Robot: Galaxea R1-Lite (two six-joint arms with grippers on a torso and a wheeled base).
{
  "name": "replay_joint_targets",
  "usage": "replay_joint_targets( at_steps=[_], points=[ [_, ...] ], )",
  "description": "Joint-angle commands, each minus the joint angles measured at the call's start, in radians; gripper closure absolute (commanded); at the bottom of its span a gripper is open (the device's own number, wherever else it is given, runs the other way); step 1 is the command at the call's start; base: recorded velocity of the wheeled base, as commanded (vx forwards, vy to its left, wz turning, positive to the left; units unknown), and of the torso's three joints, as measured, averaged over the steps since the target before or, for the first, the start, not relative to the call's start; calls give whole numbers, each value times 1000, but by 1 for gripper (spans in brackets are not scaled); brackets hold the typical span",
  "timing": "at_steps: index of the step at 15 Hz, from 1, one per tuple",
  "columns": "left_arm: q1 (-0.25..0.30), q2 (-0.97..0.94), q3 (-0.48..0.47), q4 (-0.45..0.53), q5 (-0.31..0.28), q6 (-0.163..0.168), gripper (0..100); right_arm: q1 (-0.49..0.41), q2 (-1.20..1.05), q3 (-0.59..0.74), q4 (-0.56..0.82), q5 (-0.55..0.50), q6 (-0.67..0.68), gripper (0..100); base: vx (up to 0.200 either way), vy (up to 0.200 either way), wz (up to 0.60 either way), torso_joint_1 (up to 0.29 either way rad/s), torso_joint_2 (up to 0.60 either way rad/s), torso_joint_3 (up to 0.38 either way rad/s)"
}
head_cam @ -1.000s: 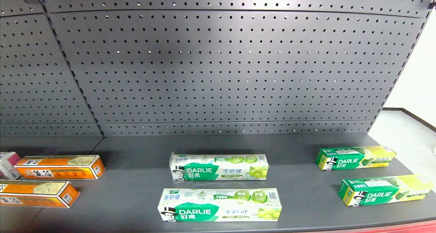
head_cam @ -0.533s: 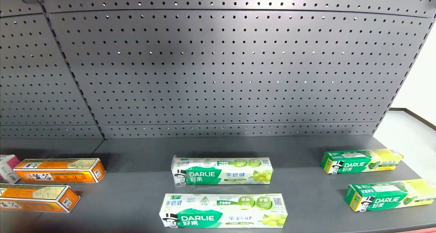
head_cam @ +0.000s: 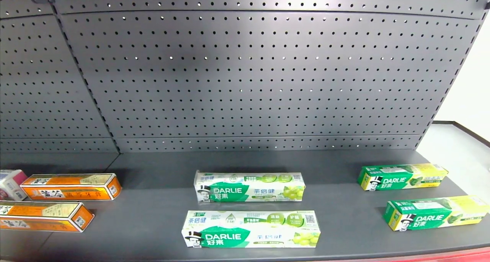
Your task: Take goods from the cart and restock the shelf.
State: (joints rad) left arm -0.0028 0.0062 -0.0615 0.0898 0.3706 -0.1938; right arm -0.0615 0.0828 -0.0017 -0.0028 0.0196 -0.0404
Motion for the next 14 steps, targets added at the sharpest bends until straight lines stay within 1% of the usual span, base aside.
replay_joint_targets(
  at_steps=[1, 5, 8, 14],
  points=[
    [0, 0, 0, 1, 1, 1, 0, 0, 2, 0, 0, 0, 1, 0, 0, 0, 0, 0, 0, 0],
    [0, 0, 0, 1, 1, 2, 0, 0, 2, 0, 0, 0, 1, 0, 0, 0, 0, 0, 0, 0],
    [0, 0, 0, 1, -1, 2, 0, 0, 2, 0, 0, 0, 1, 0, 0, 200, 0, 2, 4, 2],
    [0, 0, 0, 1, -1, 5, 0, 0, 2, 0, 0, 0, -1, 0, 0, 0, 0, 0, 0, 0]
  ],
)
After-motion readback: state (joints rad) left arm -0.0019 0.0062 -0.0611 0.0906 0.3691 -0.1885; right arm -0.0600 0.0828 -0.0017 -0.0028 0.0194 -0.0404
